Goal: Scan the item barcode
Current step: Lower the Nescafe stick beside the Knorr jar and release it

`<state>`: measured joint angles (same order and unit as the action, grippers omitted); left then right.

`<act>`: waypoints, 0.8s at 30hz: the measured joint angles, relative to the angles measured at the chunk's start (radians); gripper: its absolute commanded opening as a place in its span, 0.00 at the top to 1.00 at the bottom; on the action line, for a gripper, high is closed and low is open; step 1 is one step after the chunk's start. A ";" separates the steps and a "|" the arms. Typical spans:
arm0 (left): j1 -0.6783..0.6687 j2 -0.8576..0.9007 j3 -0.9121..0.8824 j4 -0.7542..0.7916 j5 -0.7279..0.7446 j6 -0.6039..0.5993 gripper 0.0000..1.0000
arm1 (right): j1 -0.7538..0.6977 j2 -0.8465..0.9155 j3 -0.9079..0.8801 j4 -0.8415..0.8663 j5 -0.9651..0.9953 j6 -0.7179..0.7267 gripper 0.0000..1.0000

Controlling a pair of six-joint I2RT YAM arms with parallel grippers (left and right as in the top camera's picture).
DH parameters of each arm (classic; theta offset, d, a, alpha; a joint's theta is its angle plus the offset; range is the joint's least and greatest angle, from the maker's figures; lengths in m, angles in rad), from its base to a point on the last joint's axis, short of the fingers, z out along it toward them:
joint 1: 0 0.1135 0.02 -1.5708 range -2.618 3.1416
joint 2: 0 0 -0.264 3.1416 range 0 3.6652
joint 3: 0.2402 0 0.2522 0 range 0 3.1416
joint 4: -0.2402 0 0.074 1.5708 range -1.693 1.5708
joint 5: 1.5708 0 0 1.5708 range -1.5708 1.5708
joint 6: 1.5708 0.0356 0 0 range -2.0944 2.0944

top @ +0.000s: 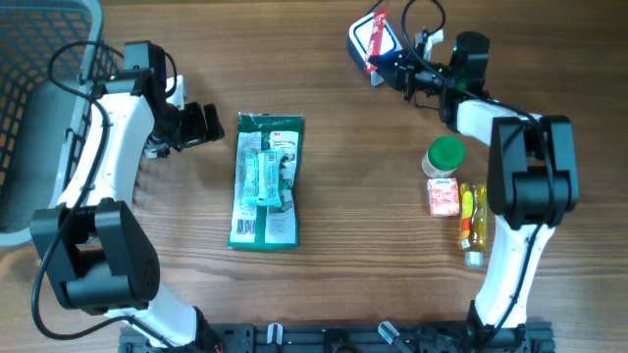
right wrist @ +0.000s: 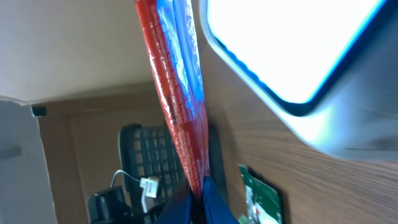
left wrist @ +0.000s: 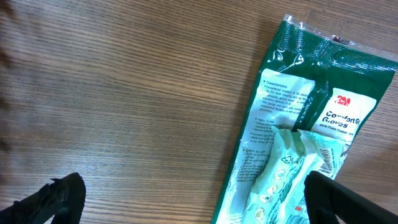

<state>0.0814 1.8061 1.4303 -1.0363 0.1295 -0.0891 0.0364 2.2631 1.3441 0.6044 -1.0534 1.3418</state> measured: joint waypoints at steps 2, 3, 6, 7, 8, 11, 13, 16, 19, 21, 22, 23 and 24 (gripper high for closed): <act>0.000 0.000 0.000 0.000 0.000 0.000 0.00 | 0.000 -0.069 -0.001 -0.007 0.014 -0.011 0.95; 0.000 0.000 0.000 0.000 0.000 0.000 0.00 | 0.000 -0.115 -0.001 -0.033 0.018 -0.022 0.95; 0.000 0.000 0.000 0.000 -0.001 0.000 0.00 | 0.000 -0.267 0.003 -0.205 0.023 -0.093 0.95; 0.000 0.000 0.000 0.000 0.000 0.000 0.00 | 0.000 -0.395 0.014 -0.461 0.044 -0.223 0.95; 0.000 0.000 0.000 -0.002 -0.001 0.000 0.00 | 0.000 -0.459 0.027 -0.670 0.069 -0.314 0.96; 0.000 0.000 -0.001 0.000 0.000 0.000 0.00 | 0.004 -0.630 0.014 -1.173 0.238 -0.609 0.96; 0.000 0.000 -0.001 0.000 0.000 0.000 0.00 | 0.010 -0.686 0.013 -1.376 0.349 -0.743 0.96; 0.000 0.000 -0.001 -0.001 0.000 0.000 0.00 | 0.028 -0.716 0.007 -1.593 0.514 -0.890 0.96; 0.000 0.000 -0.001 0.000 0.000 0.000 0.00 | 0.049 -0.716 -0.024 -1.649 0.633 -0.958 0.95; 0.000 0.000 -0.001 0.000 0.000 0.000 0.00 | 0.076 -0.716 -0.074 -1.645 0.697 -0.984 0.96; 0.000 0.000 -0.001 0.000 0.000 0.000 0.00 | 0.090 -0.716 -0.099 -1.633 0.724 -0.990 0.95; 0.000 0.000 -0.001 0.000 0.000 0.000 0.00 | 0.111 -0.716 -0.129 -1.615 0.756 -0.996 0.95; 0.000 0.000 -0.001 0.000 0.000 0.000 0.00 | 0.124 -0.716 -0.147 -1.599 0.775 -1.001 0.95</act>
<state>0.0814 1.8061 1.4296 -1.0359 0.1295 -0.0887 0.1604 1.5467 1.1969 -0.9947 -0.2783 0.3412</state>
